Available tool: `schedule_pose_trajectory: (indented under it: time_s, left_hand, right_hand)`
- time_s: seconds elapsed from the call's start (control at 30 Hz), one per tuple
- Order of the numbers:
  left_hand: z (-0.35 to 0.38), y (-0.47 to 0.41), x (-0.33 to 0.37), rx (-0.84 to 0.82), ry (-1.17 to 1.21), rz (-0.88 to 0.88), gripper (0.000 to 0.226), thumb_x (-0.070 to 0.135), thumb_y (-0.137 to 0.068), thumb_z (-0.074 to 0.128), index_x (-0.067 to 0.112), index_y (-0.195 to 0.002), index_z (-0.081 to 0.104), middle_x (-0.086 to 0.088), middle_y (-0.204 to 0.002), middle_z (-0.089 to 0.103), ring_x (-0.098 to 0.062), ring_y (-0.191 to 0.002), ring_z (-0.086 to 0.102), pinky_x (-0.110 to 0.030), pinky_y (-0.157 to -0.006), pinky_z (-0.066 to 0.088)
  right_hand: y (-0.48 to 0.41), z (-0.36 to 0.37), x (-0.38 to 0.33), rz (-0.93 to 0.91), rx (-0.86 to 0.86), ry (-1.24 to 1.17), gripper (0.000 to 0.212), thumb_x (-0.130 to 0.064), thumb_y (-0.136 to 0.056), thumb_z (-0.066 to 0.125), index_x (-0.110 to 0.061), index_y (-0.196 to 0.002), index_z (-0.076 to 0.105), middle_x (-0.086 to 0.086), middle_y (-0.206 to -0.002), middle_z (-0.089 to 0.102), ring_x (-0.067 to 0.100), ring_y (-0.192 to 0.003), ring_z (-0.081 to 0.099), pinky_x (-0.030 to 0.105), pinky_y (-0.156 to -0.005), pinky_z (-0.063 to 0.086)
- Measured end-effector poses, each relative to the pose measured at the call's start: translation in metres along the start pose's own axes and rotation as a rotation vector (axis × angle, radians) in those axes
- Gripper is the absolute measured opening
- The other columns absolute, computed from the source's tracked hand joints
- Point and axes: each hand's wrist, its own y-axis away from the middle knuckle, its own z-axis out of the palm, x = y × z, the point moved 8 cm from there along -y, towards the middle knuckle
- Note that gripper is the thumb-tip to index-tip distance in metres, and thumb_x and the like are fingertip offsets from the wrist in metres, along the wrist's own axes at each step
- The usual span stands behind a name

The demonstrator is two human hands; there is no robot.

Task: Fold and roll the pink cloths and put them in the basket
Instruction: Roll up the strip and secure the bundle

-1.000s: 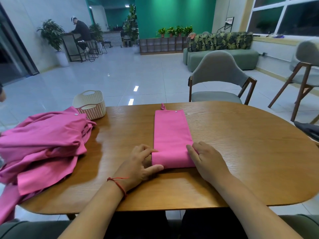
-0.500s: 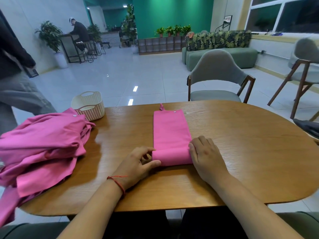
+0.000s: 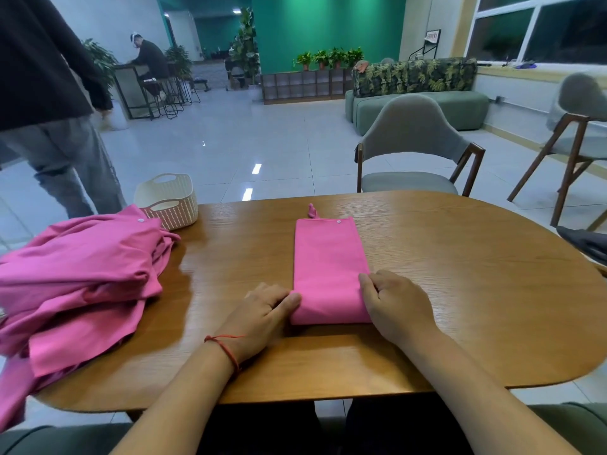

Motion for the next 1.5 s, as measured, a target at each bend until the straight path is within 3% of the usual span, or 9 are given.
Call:
schedule_pose_trajectory:
  time_s: [0.1,0.27,0.47,0.63,0.87,1.03,1.17,1.37,1.5]
  left_hand:
    - [-0.004,0.003,0.006,0.051,-0.005,0.048,0.033,0.075,-0.095,0.048,0.047,-0.105,0.061,0.022,-0.109,0.059,-0.006,-0.113,0.054,-0.031,-0.099,0.046]
    - [-0.011,0.010,0.011,0.111,0.010,0.081,0.059,0.051,-0.076,0.088,0.039,-0.128,0.062,0.021,-0.125,0.058,0.000,-0.119,0.054,-0.008,-0.095,0.039]
    - [-0.007,-0.005,-0.007,0.043,0.074,-0.045,0.035,0.064,-0.085,0.074,0.050,-0.117,0.067,0.014,-0.119,0.060,0.006,-0.115,0.053,-0.018,-0.099,0.043]
    - [-0.001,-0.019,-0.006,0.041,0.035,-0.038,0.039,0.072,-0.094,0.049,0.042,-0.106,0.071,0.021,-0.097,0.060,-0.004,-0.102,0.051,-0.029,-0.090,0.042]
    - [0.006,-0.020,-0.010,0.004,-0.050,-0.028,0.043,0.079,-0.096,0.031,0.052,-0.081,0.061,0.021,-0.090,0.059,-0.008,-0.096,0.049,-0.051,-0.096,0.042]
    - [-0.006,-0.009,0.005,0.135,-0.033,0.059,0.037,0.067,-0.094,0.057,0.035,-0.110,0.066,0.024,-0.109,0.058,-0.006,-0.115,0.051,-0.030,-0.102,0.043]
    - [-0.008,-0.001,0.013,0.097,-0.042,0.109,0.060,0.057,-0.077,0.085,0.035,-0.126,0.060,0.028,-0.123,0.051,0.005,-0.119,0.048,-0.007,-0.098,0.036]
    - [-0.002,-0.008,-0.003,0.033,0.080,-0.090,0.056,0.070,-0.076,0.077,0.042,-0.123,0.064,0.012,-0.116,0.052,0.008,-0.100,0.055,-0.016,-0.083,0.048]
    - [-0.001,-0.012,-0.007,0.030,0.049,-0.101,0.058,0.087,-0.080,0.055,0.038,-0.108,0.068,0.007,-0.102,0.058,0.002,-0.095,0.054,-0.024,-0.084,0.048]
  right_hand:
    - [-0.003,0.002,0.005,0.094,-0.025,-0.004,0.053,-0.047,-0.108,0.038,-0.016,-0.070,0.059,-0.006,-0.074,0.059,0.020,-0.074,0.057,0.035,-0.062,0.040]
    - [-0.009,0.002,0.007,0.224,-0.048,0.014,0.053,-0.045,-0.105,0.038,-0.013,-0.066,0.056,-0.003,-0.069,0.060,0.018,-0.066,0.055,0.033,-0.056,0.035]
    - [0.006,-0.001,-0.004,-0.019,0.177,-0.036,0.034,-0.040,-0.108,0.033,-0.023,-0.092,0.058,-0.009,-0.098,0.057,0.019,-0.095,0.049,0.040,-0.077,0.042]
    - [0.000,0.013,-0.003,-0.083,0.090,0.034,0.043,-0.044,-0.108,0.022,-0.025,-0.105,0.059,-0.008,-0.108,0.057,0.021,-0.101,0.049,0.040,-0.089,0.044]
    - [0.000,0.005,-0.005,0.010,0.032,-0.106,0.041,-0.029,-0.109,0.044,-0.033,-0.069,0.039,-0.011,-0.075,0.047,0.023,-0.084,0.049,0.037,-0.073,0.034]
    - [-0.005,0.006,-0.001,0.091,0.008,-0.158,0.046,-0.028,-0.107,0.044,-0.023,-0.062,0.043,-0.006,-0.072,0.050,0.025,-0.083,0.050,0.038,-0.070,0.033]
    - [-0.004,0.007,-0.002,0.103,0.054,-0.158,0.043,-0.028,-0.107,0.043,-0.025,-0.063,0.043,-0.007,-0.077,0.046,0.025,-0.091,0.047,0.044,-0.082,0.045]
    - [0.004,0.003,0.001,0.001,0.146,-0.254,0.011,-0.027,-0.108,0.051,-0.023,-0.100,0.058,-0.007,-0.102,0.054,0.018,-0.099,0.046,0.035,-0.088,0.039]
    - [0.006,0.001,-0.005,-0.030,0.160,-0.168,0.019,-0.034,-0.109,0.043,-0.024,-0.101,0.057,-0.007,-0.102,0.057,0.020,-0.097,0.048,0.039,-0.088,0.043]
